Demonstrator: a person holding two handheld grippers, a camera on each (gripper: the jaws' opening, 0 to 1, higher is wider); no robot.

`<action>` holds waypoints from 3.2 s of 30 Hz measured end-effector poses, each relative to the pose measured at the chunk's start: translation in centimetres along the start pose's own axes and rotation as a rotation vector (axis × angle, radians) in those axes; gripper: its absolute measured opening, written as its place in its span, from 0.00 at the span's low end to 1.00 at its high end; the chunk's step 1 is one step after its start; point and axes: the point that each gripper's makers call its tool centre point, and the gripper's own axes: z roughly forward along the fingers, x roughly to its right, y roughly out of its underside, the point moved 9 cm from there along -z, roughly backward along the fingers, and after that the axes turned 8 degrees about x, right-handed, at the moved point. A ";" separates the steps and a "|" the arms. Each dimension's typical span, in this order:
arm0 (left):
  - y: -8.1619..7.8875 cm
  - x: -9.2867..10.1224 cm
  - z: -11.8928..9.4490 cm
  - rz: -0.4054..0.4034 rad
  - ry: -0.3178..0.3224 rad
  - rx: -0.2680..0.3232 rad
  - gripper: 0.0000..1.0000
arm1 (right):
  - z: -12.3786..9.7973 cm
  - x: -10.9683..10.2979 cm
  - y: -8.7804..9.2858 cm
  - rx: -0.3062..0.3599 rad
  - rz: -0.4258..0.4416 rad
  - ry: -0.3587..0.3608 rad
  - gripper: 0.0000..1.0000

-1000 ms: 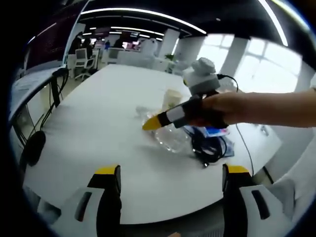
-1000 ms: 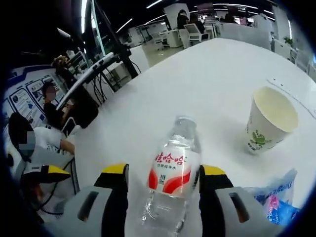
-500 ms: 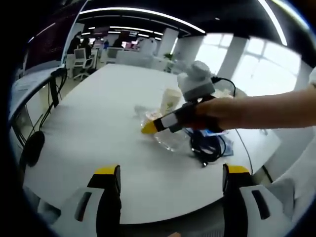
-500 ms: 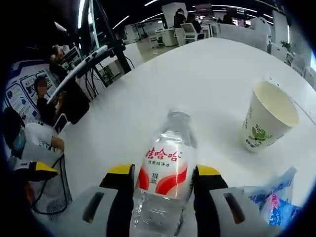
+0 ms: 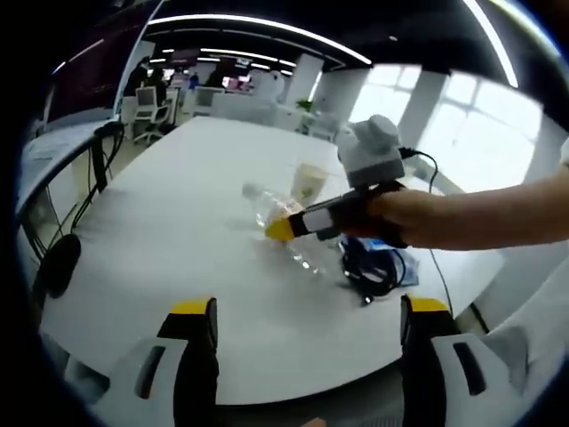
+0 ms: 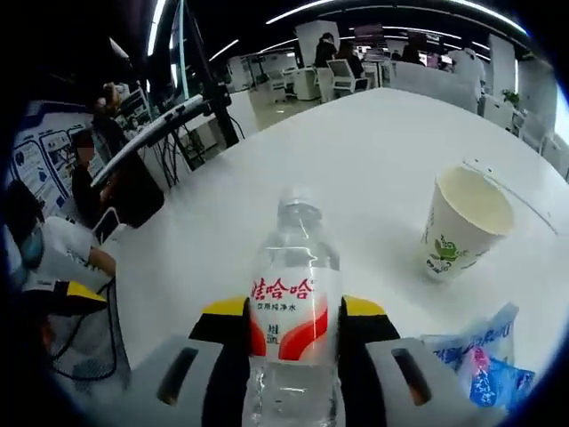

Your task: Arrange the tabletop items into an orderly group along one side of the table until the central work area is clear of visible clutter.

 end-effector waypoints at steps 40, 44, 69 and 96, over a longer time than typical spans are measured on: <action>-8.9 1.4 1.7 -0.271 0.179 0.300 0.79 | -12.0 -7.5 1.2 0.344 -0.171 -0.169 0.35; -9.2 2.6 2.7 -0.328 0.252 0.258 0.68 | -13.2 -7.5 1.2 0.383 -0.173 -0.145 0.35; -10.3 9.2 6.0 -0.024 0.583 0.102 0.22 | -17.2 -5.8 2.5 0.383 -0.125 0.020 0.38; -16.5 2.7 10.3 0.370 0.749 0.109 0.22 | -29.5 -2.7 9.7 0.370 0.219 0.298 0.34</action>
